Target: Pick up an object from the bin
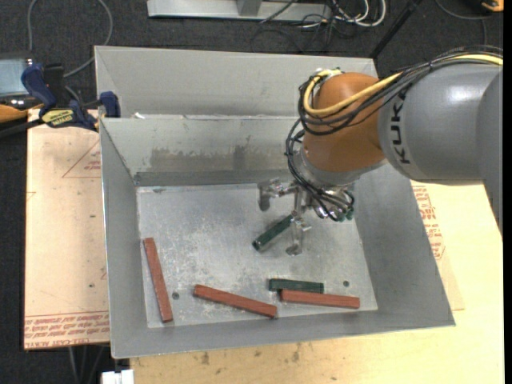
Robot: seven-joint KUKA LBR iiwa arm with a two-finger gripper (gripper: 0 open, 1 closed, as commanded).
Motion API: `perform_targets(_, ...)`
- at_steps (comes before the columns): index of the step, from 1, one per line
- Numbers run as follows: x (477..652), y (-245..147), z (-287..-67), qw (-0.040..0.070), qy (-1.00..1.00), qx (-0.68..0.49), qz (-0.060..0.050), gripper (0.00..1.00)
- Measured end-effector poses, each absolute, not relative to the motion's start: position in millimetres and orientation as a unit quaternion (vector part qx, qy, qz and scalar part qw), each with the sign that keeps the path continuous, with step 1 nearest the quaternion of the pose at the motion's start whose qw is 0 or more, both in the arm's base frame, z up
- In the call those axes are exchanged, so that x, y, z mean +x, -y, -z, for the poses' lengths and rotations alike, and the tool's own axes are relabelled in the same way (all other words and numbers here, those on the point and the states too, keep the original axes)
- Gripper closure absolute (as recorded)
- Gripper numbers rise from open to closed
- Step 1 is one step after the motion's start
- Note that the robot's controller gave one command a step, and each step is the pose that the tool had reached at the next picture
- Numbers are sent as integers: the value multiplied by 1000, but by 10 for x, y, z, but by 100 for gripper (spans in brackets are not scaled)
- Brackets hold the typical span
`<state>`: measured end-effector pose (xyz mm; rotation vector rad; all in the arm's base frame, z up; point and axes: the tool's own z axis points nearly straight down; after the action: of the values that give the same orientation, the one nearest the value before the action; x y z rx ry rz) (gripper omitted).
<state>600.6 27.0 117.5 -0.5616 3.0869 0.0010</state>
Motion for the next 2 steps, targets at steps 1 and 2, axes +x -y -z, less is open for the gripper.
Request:
perform_targets(1,6047,-320,-692,0,-964,-266,-1,0)
perform_targets(2,6052,-326,-695,1,-964,-265,-1,0)
